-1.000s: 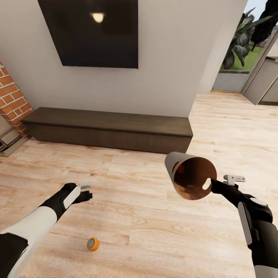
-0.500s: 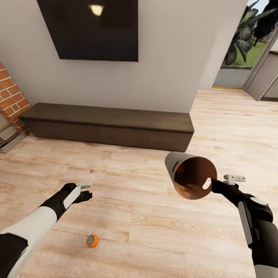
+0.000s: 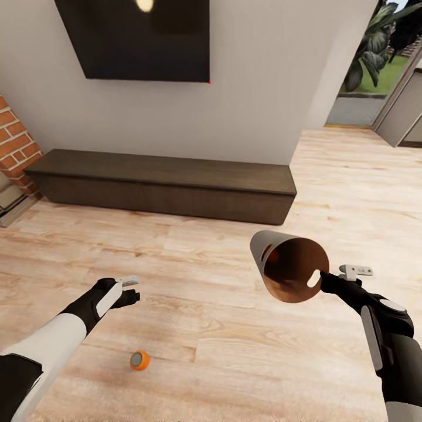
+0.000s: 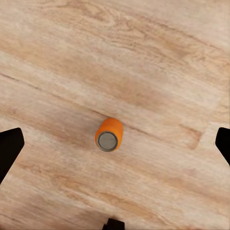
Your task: Put the three can of soda from the living room inside the tash can in the kitchen.
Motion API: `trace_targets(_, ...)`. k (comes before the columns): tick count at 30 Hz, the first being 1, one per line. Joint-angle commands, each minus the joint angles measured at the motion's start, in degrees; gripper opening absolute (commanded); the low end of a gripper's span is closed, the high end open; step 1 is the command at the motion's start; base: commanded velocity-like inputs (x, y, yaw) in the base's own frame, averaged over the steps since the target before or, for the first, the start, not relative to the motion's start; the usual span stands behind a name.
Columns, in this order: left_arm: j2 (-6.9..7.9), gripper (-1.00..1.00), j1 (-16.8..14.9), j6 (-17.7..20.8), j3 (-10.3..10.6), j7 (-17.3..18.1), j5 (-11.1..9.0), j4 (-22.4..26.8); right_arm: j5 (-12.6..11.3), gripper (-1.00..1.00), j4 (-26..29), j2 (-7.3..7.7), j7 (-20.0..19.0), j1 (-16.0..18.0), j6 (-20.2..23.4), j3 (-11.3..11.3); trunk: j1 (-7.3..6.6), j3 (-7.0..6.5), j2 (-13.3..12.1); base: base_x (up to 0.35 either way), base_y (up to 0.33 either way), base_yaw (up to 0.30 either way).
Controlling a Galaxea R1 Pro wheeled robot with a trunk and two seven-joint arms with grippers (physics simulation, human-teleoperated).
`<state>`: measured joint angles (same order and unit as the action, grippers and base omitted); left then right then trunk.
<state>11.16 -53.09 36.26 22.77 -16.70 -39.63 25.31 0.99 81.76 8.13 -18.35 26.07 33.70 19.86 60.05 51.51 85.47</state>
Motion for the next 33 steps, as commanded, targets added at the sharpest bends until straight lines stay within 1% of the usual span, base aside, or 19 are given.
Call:
trace_targets(1, 0.00, 1.00, 0.0, 0.0, 0.0, 0.0, 0.0, 0.0, -1.1, -1.00, 0.1, -0.02, -0.4, 0.0, 0.1, 0.0, 0.22, 0.27, 0.4, 0.000, 0.000, 0.000)
trace_targets(10, 0.00, 1.00, 0.0, 0.0, 0.2, 0.0, 0.1, 0.0, -1.1, -1.00, 0.1, -0.23, -0.5, 0.0, 0.1, 0.0, 2.20, 2.68, 4.0, 0.000, 0.000, 0.000)
trace_targets(33, 0.00, 1.00, 0.0, -0.1, 0.0, 0.0, 0.0, 0.0, -1.1, -1.00, 0.1, -0.56, -0.4, 0.0, 0.1, -0.1, 7.25, 8.84, 13.3, 0.000, 0.000, 0.000)
